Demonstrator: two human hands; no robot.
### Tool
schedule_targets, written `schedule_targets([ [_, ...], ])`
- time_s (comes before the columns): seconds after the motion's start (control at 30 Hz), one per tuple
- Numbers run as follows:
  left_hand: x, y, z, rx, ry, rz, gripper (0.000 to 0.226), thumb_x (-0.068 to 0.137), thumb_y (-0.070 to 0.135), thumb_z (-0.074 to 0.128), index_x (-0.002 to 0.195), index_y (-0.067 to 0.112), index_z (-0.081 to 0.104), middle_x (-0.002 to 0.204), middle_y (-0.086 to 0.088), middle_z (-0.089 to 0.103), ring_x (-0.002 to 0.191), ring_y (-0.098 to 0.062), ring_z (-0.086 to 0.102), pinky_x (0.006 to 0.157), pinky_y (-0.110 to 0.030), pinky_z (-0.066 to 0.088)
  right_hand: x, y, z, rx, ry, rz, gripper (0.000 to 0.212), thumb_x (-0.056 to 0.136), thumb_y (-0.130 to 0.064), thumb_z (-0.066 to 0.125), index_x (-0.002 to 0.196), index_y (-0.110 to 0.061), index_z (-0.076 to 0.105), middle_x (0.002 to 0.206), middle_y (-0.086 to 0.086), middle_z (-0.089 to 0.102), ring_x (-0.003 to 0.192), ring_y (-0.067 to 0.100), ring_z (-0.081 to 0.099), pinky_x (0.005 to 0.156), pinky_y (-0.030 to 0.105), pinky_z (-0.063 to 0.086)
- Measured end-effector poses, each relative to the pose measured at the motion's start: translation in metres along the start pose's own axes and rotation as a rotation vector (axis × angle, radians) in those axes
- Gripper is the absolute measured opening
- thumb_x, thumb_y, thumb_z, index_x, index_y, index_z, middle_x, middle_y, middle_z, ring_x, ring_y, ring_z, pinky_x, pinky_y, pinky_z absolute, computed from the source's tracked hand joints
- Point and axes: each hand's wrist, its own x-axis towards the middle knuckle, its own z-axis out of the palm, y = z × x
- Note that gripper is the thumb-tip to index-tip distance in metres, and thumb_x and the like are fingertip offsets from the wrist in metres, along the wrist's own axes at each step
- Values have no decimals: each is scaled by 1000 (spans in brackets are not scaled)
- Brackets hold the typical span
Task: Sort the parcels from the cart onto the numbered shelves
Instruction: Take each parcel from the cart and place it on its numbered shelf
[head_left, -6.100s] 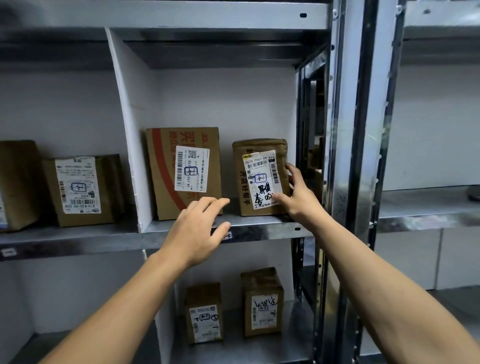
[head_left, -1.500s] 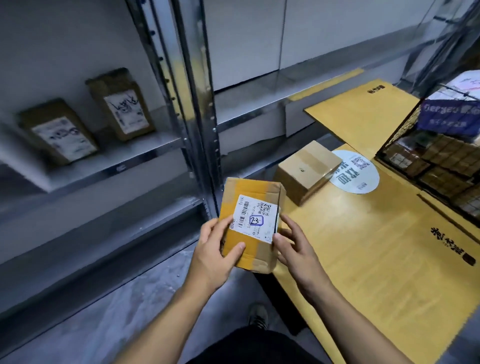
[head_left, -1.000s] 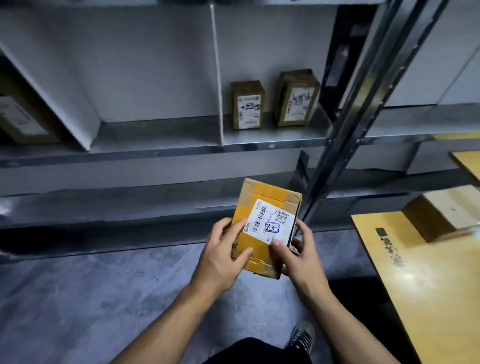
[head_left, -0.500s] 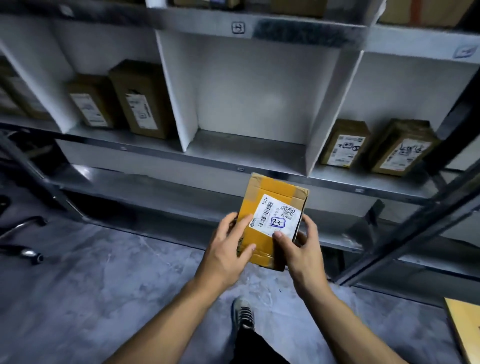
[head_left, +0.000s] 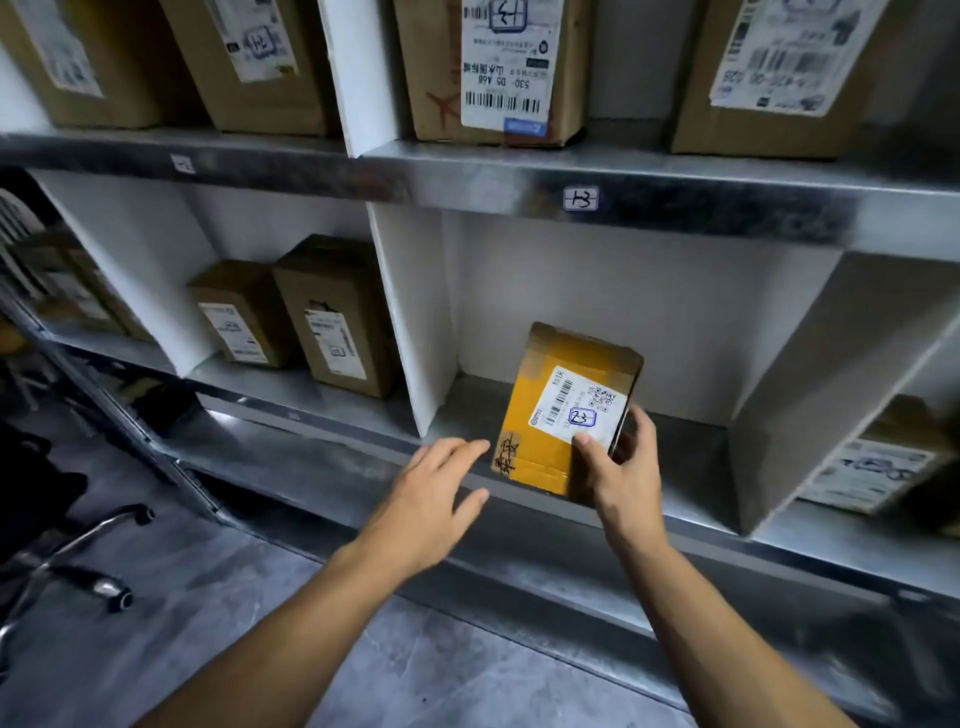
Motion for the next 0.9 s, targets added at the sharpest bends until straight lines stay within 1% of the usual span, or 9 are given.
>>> schedule_targets([
  [0.1, 20, -22, -6, 45, -6, -24, 51, 95, 38, 52, 144, 32, 36, 137, 13, 40, 126, -10, 36, 107, -30, 33, 40, 4, 24, -7, -35, 17, 62, 88, -26, 74, 139, -42, 41, 131, -8, 62, 121, 13, 58, 109, 48, 45],
  [0.17, 29, -30, -10, 68, -17, -41, 51, 95, 39, 51, 144, 33, 36, 137, 13, 39, 126, -9, 36, 107, -31, 34, 57, 8, 39, 6, -44, 23, 60, 89, -27, 74, 133, -50, 41, 128, -9, 63, 119, 11, 59, 107, 45, 47],
  [0.23, 40, -38, -12, 112, -30, -39, 51, 95, 40, 50, 144, 32, 36, 138, 14, 38, 125, -11, 36, 106, -33, 36, 69, 14, 54, 9, -36, 23, 57, 89, -29, 74, 130, -53, 42, 126, -12, 65, 118, 10, 60, 105, 43, 49],
  [0.37, 62, -52, -17, 167, -83, -60, 51, 95, 42, 48, 143, 32, 36, 138, 14, 36, 124, -12, 37, 105, -35, 38, 83, 30, 74, -48, -18, 38, 60, 90, -31, 72, 138, -46, 38, 137, -6, 60, 127, 19, 57, 107, 46, 48],
  [0.5, 71, -63, -13, 154, -130, -46, 50, 95, 42, 48, 143, 32, 36, 137, 15, 36, 123, -10, 38, 105, -33, 38, 84, 46, 81, -82, -26, 29, 64, 90, -29, 72, 142, -42, 38, 143, -4, 55, 131, 17, 54, 109, 48, 46],
  [0.6, 70, -70, -11, 120, -152, -43, 49, 95, 42, 48, 143, 33, 37, 137, 17, 36, 123, -8, 38, 105, -32, 39, 74, 55, 83, -92, -35, 40, 68, 88, -22, 75, 145, -32, 40, 141, -1, 57, 129, 18, 55, 109, 47, 46],
  [0.7, 70, -77, -10, 93, -159, -26, 48, 96, 42, 49, 142, 33, 38, 136, 17, 36, 123, -8, 37, 104, -32, 38, 73, 57, 87, -118, -27, 68, 67, 88, -18, 75, 145, -26, 42, 138, 2, 60, 126, 20, 57, 108, 48, 46],
  [0.83, 69, -83, -15, 38, -164, -10, 48, 96, 40, 50, 142, 32, 39, 136, 18, 36, 123, -7, 37, 104, -30, 37, 68, 49, 91, -174, -9, 96, 68, 88, -16, 75, 146, -23, 41, 134, 2, 62, 123, 20, 60, 107, 45, 48],
  [0.9, 67, -83, -18, 17, -174, 3, 48, 96, 39, 51, 142, 33, 39, 137, 18, 36, 124, -7, 36, 105, -31, 37, 63, 46, 92, -243, -26, 124, 68, 88, -16, 75, 146, -22, 40, 136, 4, 62, 126, 23, 58, 108, 47, 47],
])
